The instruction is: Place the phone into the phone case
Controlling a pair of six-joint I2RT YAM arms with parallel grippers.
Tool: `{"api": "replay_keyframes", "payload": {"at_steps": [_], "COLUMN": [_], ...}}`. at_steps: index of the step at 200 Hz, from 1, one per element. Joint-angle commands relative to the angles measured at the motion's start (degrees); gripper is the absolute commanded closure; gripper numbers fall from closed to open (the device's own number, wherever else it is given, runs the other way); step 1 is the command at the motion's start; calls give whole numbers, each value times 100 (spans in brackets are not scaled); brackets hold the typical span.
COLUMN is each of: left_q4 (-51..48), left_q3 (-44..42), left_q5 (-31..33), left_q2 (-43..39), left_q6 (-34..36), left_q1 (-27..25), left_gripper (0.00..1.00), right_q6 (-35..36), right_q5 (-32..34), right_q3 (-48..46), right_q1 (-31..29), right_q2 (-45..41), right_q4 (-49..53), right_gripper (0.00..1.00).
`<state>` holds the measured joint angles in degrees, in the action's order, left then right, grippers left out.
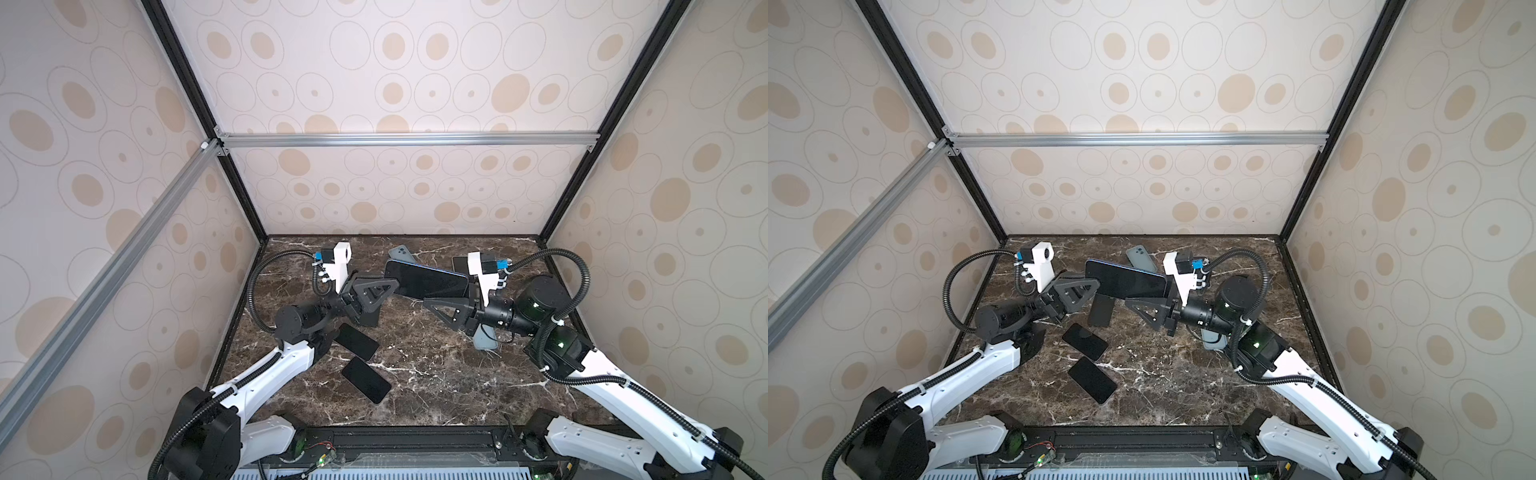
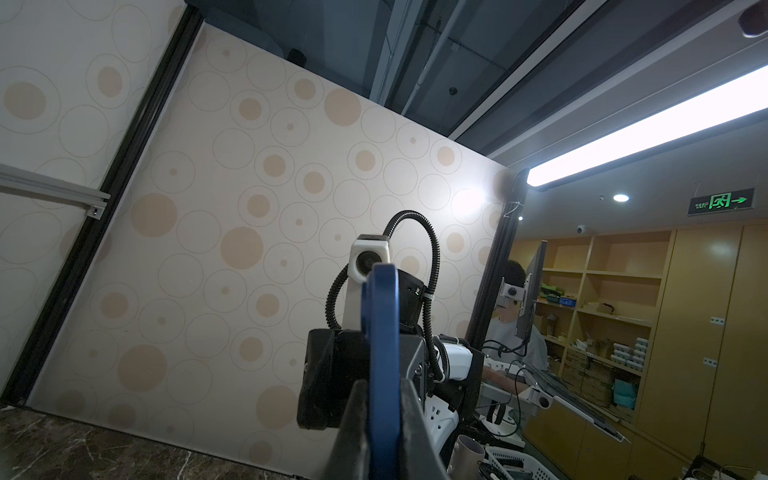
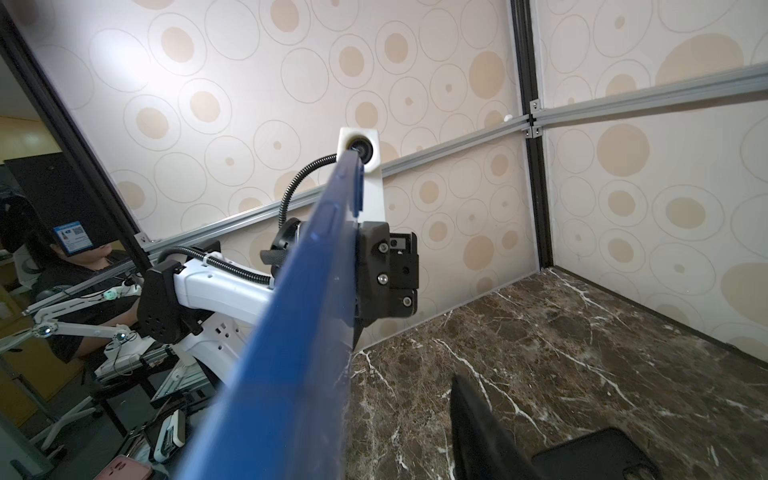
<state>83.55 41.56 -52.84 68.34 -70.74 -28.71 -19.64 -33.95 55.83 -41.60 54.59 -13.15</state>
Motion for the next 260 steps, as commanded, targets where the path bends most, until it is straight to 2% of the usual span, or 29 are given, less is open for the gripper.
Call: {"api": "replay_keyframes", "payload": {"at_steps": [1,19,45,74,89,109,141,148,152,156,161,180,201,229,245,260], "left_q4": [253,234,387,529,558,529,13,-109,-224,-330,-464,-1339,-2993,-5175,-5819,-6317], "left_q3": [40,20,11,-6,-16,-39,-44,-28,-17,-12,-7,26,211,693,990,1334], "left_q5": [24,22,-5,-25,-23,6,125,148,165,203,244,599,1254,2549,3193,3498], "left_q2": [-189,-173,-111,-58,-32,-22,-53,-65,-73,-82,-104,-258,-455,-385,-72,376], "left_q6": [55,104,30,-62,-89,-37,321,413,478,535,642,1247,2475,4227,4765,5117], "left_q1": [-16,-19,-15,-20,-16,-15,-14,-10,-8,-8,-11,-12,-19,-260,-453,-648], "left_gripper": [100,100,100,100,100,100,100,89,76,66,59,42,41,41,42,43], "right_q6": [21,56,57,34,1,-66,-70,-59,-51,-42,-19,84,246,279,203,265], "right_q5": [-225,-126,-8,-115,-143,-120,84,179,240,339,467,1009,2073,4370,5502,6100], "right_q3": [190,149,137,134,123,86,7,8,18,28,38,39,14,108,189,277], "right_q1": [26,21,25,22,23,23,21,25,21,22,24,26,29,30,32,30], "right_q2": [-93,-191,-255,-256,-233,-255,-365,-392,-416,-435,-464,-655,-962,-1315,-1474,-1607], "right_q4": [-282,-267,-193,-172,-174,-249,-207,-150,-101,-34,68,446,1078,2471,3232,3800], "right_gripper": [51,56,70,74,88,100,100,100,100,100,100,100,100,100,100,100]}}
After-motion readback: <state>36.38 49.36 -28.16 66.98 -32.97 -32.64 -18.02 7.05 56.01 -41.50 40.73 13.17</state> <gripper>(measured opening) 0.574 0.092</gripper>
